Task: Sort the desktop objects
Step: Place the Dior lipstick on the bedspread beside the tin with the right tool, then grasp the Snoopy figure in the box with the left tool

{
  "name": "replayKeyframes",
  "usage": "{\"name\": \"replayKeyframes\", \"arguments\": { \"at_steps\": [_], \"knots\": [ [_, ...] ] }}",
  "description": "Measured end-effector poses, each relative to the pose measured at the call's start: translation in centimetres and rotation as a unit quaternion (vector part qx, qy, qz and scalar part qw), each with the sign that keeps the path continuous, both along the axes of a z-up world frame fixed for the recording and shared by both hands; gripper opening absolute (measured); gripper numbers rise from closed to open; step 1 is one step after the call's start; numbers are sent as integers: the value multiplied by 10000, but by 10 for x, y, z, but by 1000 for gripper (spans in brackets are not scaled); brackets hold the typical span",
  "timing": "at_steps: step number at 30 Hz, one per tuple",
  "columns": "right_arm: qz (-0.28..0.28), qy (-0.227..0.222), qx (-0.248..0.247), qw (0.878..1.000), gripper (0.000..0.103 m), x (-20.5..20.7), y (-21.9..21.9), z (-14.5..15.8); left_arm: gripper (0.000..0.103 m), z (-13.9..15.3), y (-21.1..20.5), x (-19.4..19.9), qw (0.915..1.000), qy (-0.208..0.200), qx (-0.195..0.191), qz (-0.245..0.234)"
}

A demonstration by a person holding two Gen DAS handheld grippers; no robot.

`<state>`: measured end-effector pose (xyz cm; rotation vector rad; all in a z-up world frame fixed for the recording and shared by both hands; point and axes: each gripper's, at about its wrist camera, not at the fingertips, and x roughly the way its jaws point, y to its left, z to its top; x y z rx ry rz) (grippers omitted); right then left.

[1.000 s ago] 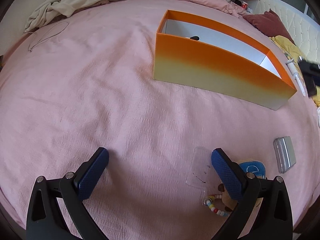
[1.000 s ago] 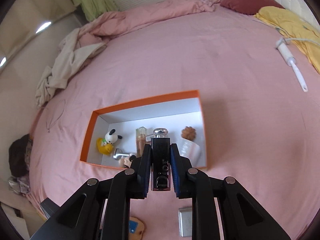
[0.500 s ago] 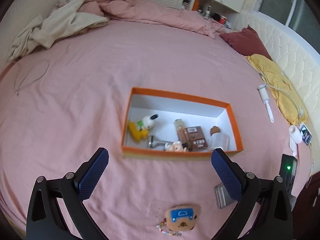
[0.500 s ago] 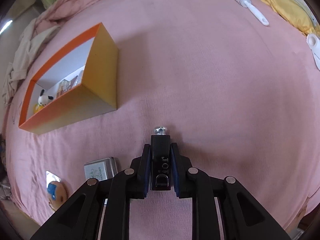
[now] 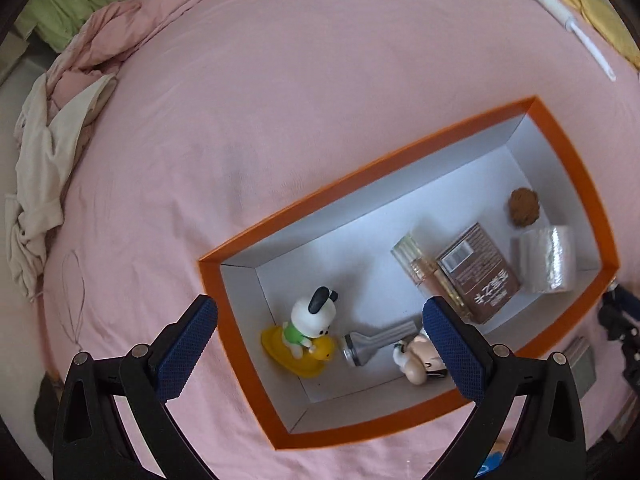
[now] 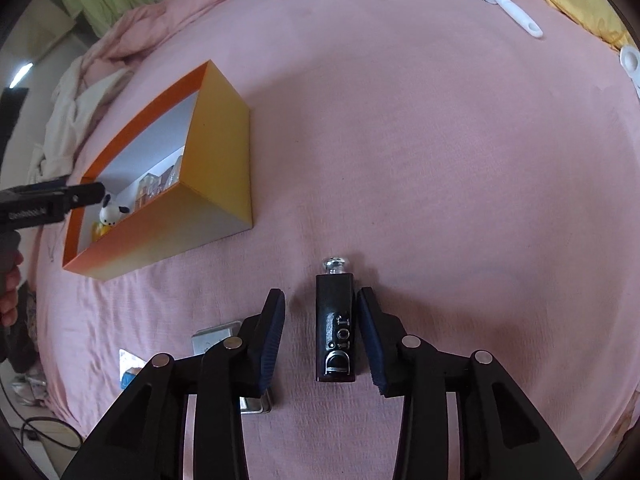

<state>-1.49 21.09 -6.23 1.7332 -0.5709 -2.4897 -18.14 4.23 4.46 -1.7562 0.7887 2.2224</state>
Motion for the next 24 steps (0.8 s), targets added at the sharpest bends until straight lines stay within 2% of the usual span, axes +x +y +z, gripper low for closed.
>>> {"name": "replayKeyframes", "arguments": {
  "at_steps": [2, 6, 10, 15, 16, 17, 19, 21, 24],
  "knots": [
    [-35, -7, -79, 10000, 37, 0, 2, 1, 102, -13, -1, -1, 9997, -175, -105, -102],
    [-75, -4, -120, 9999, 37, -1, -2, 4, 102, -19, -11, -7, 9986, -395, 358, 34],
    [-89, -5, -89, 9999, 37, -3, -4, 5, 102, -22, -9, -10, 9977, -574, 355, -73],
    [-76, 13, -74, 9999, 40, -4, -8, 5, 100, -25, -15, -15, 9920, -1132, 535, -140],
    [-76, 21, -77, 9999, 40, -4, -7, 5, 90, -26, -19, -17, 9906, -1251, 534, -131],
    [-75, 27, -77, 9999, 40, -3, -7, 5, 74, -27, -22, -19, 9902, -1310, 463, -120],
    [-77, 35, -77, 9999, 40, -3, -7, 5, 56, -29, -28, -22, 9927, -1195, 125, -105],
    [-83, 44, -82, 9999, 41, -4, -8, 5, 54, -30, -28, -21, 9930, -1175, 22, -134],
    [-87, 53, -80, 9999, 41, -3, -9, 5, 54, -38, -19, -12, 9900, -1362, 7, -354]
  ]
}}
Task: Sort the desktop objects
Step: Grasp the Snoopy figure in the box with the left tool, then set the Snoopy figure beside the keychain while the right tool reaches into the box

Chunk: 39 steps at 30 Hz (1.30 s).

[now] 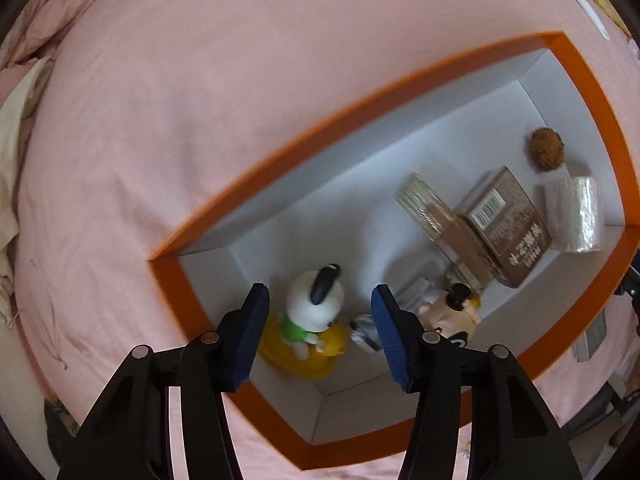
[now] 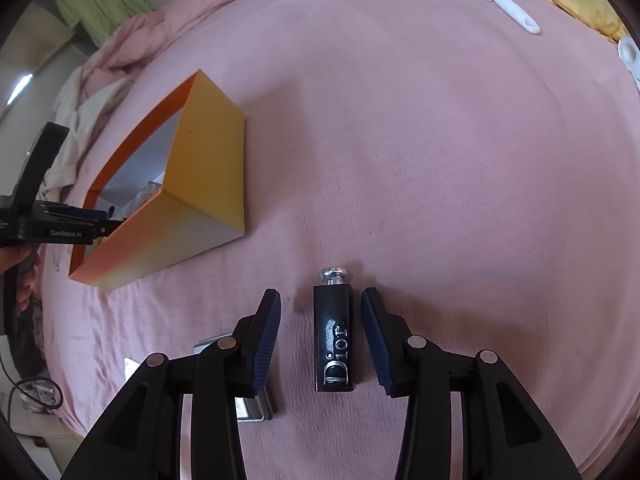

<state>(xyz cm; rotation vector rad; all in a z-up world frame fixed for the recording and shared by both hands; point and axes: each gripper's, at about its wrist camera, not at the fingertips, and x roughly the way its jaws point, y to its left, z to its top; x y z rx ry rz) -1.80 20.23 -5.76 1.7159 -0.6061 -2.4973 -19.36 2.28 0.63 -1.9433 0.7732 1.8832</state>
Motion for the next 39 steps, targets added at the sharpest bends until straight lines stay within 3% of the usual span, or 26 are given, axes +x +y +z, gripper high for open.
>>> {"name": "replayKeyframes", "arguments": {
  "at_steps": [3, 5, 10, 14, 16, 18, 19, 25, 28, 30, 32, 39],
  "knots": [
    [18, 13, 25, 10000, 41, 1, 0, 0, 50, -4, 6, 8, 9998, 57, -70, -175],
    [14, 14, 20, 10000, 41, 1, 0, 0, 28, 0, -5, 3, 9998, 102, 74, 157],
    [6, 0, 39, 10000, 41, -1, -1, 0, 28, 13, -19, 4, 9983, 283, 303, 412],
    [8, -3, 60, 10000, 41, -2, -1, 2, 28, 43, -24, 18, 9939, 861, 558, 398],
    [-13, -3, 69, 10000, 44, -2, 0, 3, 28, 69, -30, 26, 9869, 1229, 914, 510],
    [-37, 28, 119, 9999, 59, -1, -1, 6, 28, 96, -38, 38, 9776, 1508, 1324, 638],
    [-51, 73, 163, 9998, 62, 0, -1, 9, 28, 109, -42, 46, 9718, 1691, 1484, 703],
    [-172, 429, 349, 9983, 64, 5, 0, 33, 28, 170, -55, 75, 9231, 2533, 2473, 1499],
    [-202, 576, 256, 9978, 66, 9, 1, 46, 28, 164, -58, 101, 9002, 2622, 2791, 2074],
    [-176, 653, 238, 9974, 68, 12, 1, 54, 28, 151, -66, 132, 8898, 2554, 2986, 2321],
    [-114, 671, 228, 9974, 68, 14, -3, 58, 28, 134, -79, 152, 8852, 2405, 3030, 2583],
    [63, 610, 287, 9977, 68, 27, -15, 60, 28, 68, -97, 185, 8810, 1903, 2901, 3217]
  ]
}}
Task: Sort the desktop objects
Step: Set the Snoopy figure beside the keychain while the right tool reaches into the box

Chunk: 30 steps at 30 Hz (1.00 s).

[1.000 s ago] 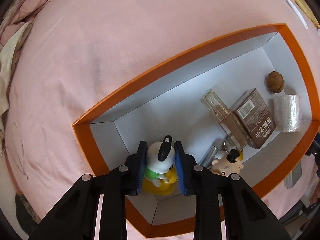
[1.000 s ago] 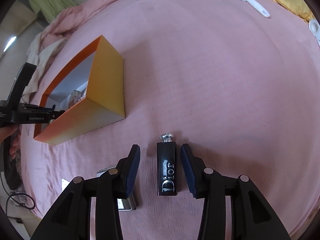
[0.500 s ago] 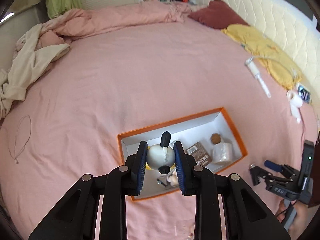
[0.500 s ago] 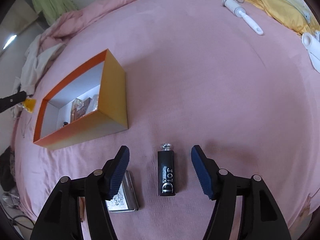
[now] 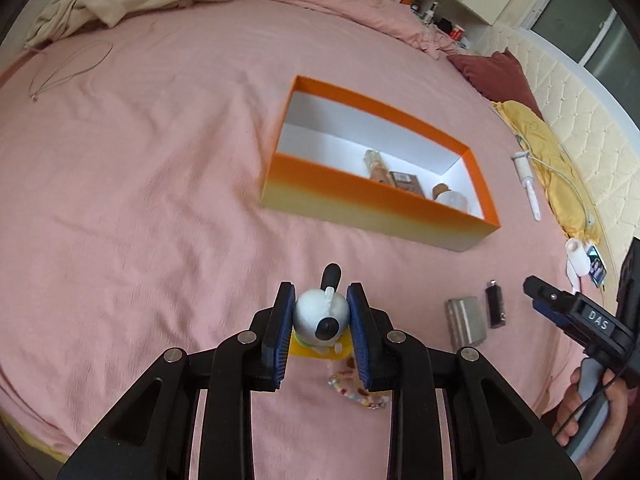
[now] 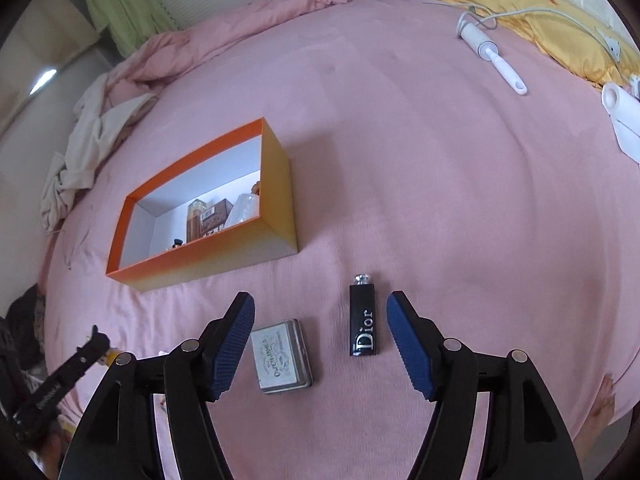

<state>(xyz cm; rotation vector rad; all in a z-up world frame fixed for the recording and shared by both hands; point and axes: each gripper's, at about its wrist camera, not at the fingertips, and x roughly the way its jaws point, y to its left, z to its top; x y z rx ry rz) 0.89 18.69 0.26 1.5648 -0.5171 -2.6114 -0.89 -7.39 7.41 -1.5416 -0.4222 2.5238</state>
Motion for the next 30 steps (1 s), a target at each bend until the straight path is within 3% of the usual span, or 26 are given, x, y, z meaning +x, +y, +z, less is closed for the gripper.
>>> {"name": "replayKeyframes", "arguments": {
  "at_steps": [4, 6, 7, 8, 10, 12, 18, 20, 22, 26, 28, 30],
  "knots": [
    [68, -69, 87, 9999, 68, 7, -5, -2, 30, -20, 3, 6, 9996, -165, 209, 115],
    [108, -76, 73, 9999, 68, 8, -8, -2, 47, -29, 5, 8, 9991, -252, 261, 231],
    [129, -77, 70, 9999, 68, 8, -10, -2, 61, -32, 6, 8, 9988, -298, 232, 305],
    [149, -71, 74, 9998, 68, 8, -12, -2, 67, -34, 6, 8, 9986, -329, 85, 401],
    [189, -43, 78, 9998, 68, 9, -16, 0, 67, -35, 6, 10, 9980, -290, -183, 536],
    [233, 9, -1, 9997, 69, 8, -19, 2, 67, -35, 3, 13, 9978, -188, -175, 616],
    [479, 125, -183, 9986, 69, -4, -39, 16, 67, -41, -19, 14, 9934, -198, 510, 1010],
    [643, 216, -120, 9976, 69, -16, -54, 28, 74, -46, -23, 13, 9920, -231, 614, 1077],
    [850, 363, 2, 9957, 69, -34, -72, 45, 82, -53, -27, 13, 9903, -260, 700, 1172],
    [1387, 404, 366, 9888, 68, -82, -118, 64, 83, -65, -34, 18, 9852, -139, 1073, 1332],
    [1690, 186, 715, 9828, 64, -109, -144, 54, 84, -65, -32, 17, 9864, -148, 1008, 1291],
    [1973, -43, 1111, 9740, 51, -134, -168, 40, 85, -66, -31, 17, 9873, -168, 951, 1257]
  ]
}}
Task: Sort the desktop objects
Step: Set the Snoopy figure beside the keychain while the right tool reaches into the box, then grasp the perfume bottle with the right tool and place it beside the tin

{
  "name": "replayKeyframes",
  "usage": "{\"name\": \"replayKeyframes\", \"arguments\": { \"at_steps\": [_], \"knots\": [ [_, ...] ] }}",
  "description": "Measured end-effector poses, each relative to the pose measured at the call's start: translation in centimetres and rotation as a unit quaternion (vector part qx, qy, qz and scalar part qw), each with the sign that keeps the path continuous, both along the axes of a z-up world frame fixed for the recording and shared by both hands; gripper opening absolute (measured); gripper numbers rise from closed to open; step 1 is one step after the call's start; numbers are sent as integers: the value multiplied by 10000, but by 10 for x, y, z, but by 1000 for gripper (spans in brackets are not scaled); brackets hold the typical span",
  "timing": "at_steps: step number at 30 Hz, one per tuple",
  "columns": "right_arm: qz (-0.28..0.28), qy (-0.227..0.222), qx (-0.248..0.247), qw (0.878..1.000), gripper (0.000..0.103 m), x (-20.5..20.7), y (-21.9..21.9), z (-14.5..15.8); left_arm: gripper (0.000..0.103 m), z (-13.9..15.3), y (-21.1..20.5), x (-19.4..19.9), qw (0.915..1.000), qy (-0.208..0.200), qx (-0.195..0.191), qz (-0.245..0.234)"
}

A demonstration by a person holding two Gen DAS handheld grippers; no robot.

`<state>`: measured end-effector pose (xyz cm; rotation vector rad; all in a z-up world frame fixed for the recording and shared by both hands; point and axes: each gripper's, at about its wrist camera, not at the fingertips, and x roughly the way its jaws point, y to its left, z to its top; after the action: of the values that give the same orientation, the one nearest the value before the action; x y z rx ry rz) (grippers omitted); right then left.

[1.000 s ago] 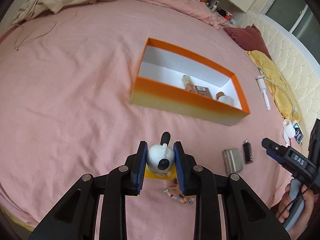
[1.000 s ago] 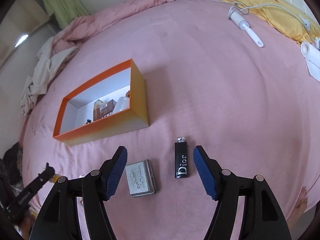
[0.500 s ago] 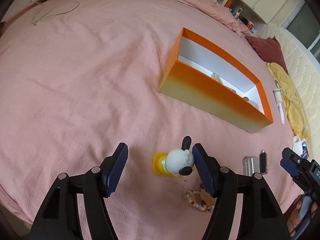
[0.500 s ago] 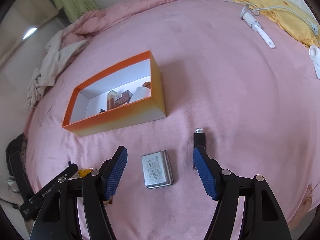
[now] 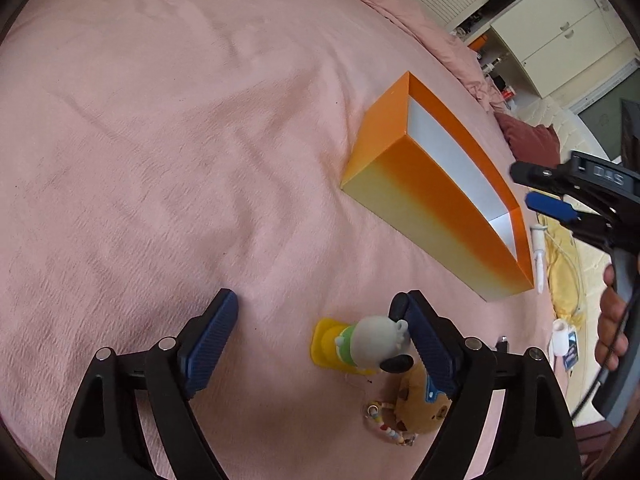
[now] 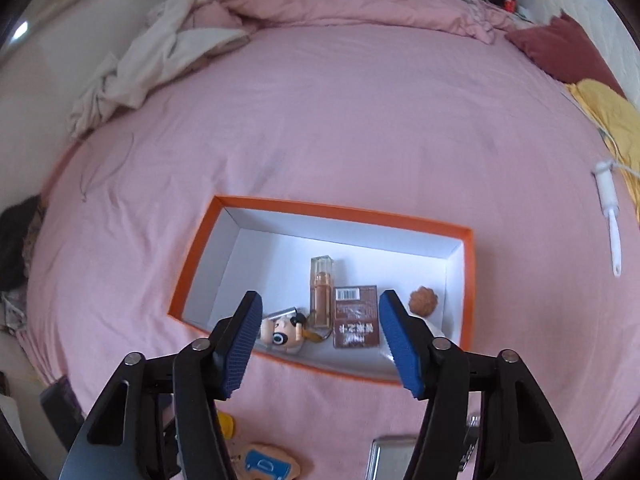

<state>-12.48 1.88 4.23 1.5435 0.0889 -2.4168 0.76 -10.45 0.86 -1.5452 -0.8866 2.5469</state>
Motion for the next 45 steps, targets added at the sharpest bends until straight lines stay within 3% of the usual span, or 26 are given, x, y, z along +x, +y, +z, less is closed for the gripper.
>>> {"name": "replayKeyframes", "arguments": {
  "at_steps": [4, 10, 12, 15, 21, 30, 33, 37, 45],
  "knots": [
    [229, -201, 983, 9947, 47, -31, -31, -41, 87, -2, 1, 3, 10000, 85, 1, 22],
    [318, -657, 982, 9925, 46, -53, -43, -84, 89, -3, 4, 4, 9999, 96, -59, -5],
    [430, -744, 1131, 9899, 21, -56, -49, -96, 89, -3, 6, 4, 9999, 103, -119, -38],
    [555, -679, 1134, 9897, 17, -56, -54, -96, 89, -3, 9, 4, 9997, 141, -192, -70],
    [341, -504, 408, 9973, 17, -49, -38, -76, 90, -2, 14, 6, 9994, 148, -299, -70],
    [23, 409, -510, 9979, 17, -7, 9, 19, 90, -2, 18, 13, 9983, 204, -534, -82],
    [-23, 543, -685, 9962, 17, 26, 23, 29, 90, -2, 22, 9, 9975, 191, -666, -113],
    [-105, 297, -630, 9975, 17, 67, 31, 1, 90, -1, 24, 4, 9966, 179, -773, -224],
    [-209, -514, -21, 9985, 18, 106, 28, -98, 90, -1, 19, 6, 9972, 234, -642, -295]
  ]
}}
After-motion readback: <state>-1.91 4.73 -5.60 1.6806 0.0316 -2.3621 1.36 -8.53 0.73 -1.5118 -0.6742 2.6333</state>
